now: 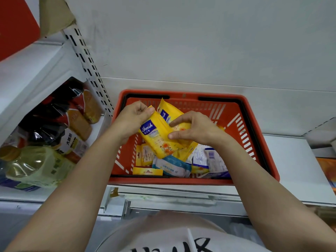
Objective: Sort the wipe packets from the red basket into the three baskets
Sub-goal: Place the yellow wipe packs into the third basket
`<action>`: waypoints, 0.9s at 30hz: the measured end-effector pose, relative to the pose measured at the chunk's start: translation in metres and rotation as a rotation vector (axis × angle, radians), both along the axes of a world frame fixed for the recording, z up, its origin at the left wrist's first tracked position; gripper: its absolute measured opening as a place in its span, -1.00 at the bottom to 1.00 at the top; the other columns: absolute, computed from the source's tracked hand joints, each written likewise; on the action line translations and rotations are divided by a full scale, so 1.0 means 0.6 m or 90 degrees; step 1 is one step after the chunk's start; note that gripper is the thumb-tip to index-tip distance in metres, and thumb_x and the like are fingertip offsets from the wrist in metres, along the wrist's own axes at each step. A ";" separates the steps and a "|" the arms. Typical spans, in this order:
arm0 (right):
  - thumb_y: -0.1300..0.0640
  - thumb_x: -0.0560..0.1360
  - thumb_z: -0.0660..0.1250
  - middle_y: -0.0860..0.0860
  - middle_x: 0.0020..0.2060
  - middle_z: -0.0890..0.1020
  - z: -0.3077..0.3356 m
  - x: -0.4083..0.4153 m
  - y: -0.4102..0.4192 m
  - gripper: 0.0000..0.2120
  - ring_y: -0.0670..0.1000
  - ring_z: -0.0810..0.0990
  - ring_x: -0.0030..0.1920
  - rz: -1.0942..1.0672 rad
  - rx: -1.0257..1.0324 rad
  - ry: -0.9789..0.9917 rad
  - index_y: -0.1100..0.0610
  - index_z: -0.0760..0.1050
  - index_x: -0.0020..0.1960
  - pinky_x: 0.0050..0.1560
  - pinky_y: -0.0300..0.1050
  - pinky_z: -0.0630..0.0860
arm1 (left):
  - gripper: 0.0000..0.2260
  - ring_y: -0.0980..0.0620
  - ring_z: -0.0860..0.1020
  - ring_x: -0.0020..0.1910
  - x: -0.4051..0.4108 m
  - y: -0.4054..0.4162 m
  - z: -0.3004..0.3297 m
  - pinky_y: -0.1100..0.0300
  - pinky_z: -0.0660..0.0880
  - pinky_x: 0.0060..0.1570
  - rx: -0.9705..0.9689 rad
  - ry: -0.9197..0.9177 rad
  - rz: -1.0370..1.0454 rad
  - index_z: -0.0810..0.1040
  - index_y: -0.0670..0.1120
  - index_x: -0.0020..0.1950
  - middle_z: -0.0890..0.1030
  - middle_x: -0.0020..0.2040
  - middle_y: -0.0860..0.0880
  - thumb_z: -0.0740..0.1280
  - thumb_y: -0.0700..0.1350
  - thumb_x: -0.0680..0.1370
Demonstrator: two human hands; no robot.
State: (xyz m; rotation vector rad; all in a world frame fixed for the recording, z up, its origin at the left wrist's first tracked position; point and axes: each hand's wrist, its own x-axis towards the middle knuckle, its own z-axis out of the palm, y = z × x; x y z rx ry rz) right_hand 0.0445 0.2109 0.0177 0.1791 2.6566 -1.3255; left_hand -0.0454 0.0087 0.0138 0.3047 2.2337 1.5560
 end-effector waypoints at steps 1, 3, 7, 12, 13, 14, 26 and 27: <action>-0.19 0.27 0.58 -0.25 0.01 0.55 0.000 0.001 -0.002 -0.50 -0.13 0.53 0.11 -0.001 0.014 -0.008 -0.03 0.64 0.15 0.15 -0.12 0.52 | -0.82 0.07 0.60 -0.20 0.002 0.000 0.002 0.21 0.52 -0.26 0.013 -0.011 0.012 0.47 -0.05 -0.04 0.63 -0.14 -0.03 0.27 0.04 0.63; -0.20 0.28 0.58 -0.12 -0.06 0.67 -0.006 0.003 -0.004 -0.56 -0.09 0.64 -0.03 -0.003 -0.014 -0.037 0.02 0.65 0.04 0.08 0.02 0.60 | -0.76 0.01 0.61 -0.15 0.003 -0.001 0.007 0.11 0.54 -0.17 0.041 -0.055 0.034 0.49 -0.09 0.03 0.64 -0.09 -0.07 0.22 0.08 0.65; -0.20 0.26 0.58 -0.03 -0.13 0.73 -0.016 0.014 -0.005 -0.59 -0.02 0.71 -0.10 -0.053 -0.099 -0.050 0.01 0.64 -0.01 0.04 0.16 0.63 | -0.69 -0.04 0.63 -0.01 -0.007 -0.009 0.017 -0.01 0.58 -0.06 -0.129 0.045 -0.014 0.47 -0.10 0.13 0.63 0.02 -0.08 0.20 0.13 0.64; -0.14 0.30 0.59 -0.03 -0.14 0.73 -0.004 0.031 -0.012 -0.63 -0.04 0.72 -0.13 -0.072 -0.108 -0.059 0.03 0.64 0.00 0.02 0.12 0.65 | -0.61 0.17 0.54 0.14 -0.010 -0.022 0.034 0.18 0.57 0.04 -0.059 0.140 -0.199 0.46 0.21 0.34 0.55 0.22 0.09 0.42 0.01 0.54; -0.13 0.31 0.59 -0.03 -0.14 0.73 0.001 0.034 -0.016 -0.64 -0.03 0.72 -0.13 -0.072 -0.108 -0.059 0.02 0.64 0.00 0.01 0.10 0.65 | -0.61 0.16 0.55 0.15 -0.007 -0.021 0.032 0.16 0.57 0.05 -0.053 0.133 -0.236 0.50 0.20 0.31 0.56 0.22 0.11 0.46 -0.01 0.51; -0.13 0.31 0.59 -0.03 -0.14 0.73 0.005 0.037 -0.021 -0.65 -0.03 0.72 -0.13 -0.075 -0.107 -0.057 0.02 0.65 0.00 -0.01 0.07 0.65 | -0.63 0.14 0.57 0.14 -0.002 -0.018 0.030 0.12 0.58 0.06 -0.059 0.139 -0.261 0.56 0.17 0.26 0.58 0.20 0.11 0.49 -0.02 0.48; 0.27 0.46 0.47 0.00 -0.06 0.67 0.019 0.129 0.008 -0.86 -0.07 0.63 -0.22 -0.443 -0.177 0.192 0.07 0.64 -0.04 -0.21 -0.11 0.61 | -0.82 0.22 0.60 -0.35 0.035 0.006 -0.011 0.31 0.52 -0.34 0.038 0.001 -0.140 0.58 0.01 -0.10 0.64 -0.19 0.05 0.55 -0.09 0.41; 0.29 0.46 0.46 0.00 -0.04 0.67 0.019 0.146 0.016 -0.82 -0.07 0.64 -0.20 -0.470 -0.167 0.215 0.07 0.64 0.00 -0.20 -0.12 0.61 | -0.82 0.23 0.59 -0.36 0.046 0.014 -0.013 0.31 0.51 -0.35 0.044 -0.006 -0.138 0.59 -0.01 -0.08 0.63 -0.20 0.05 0.55 -0.09 0.41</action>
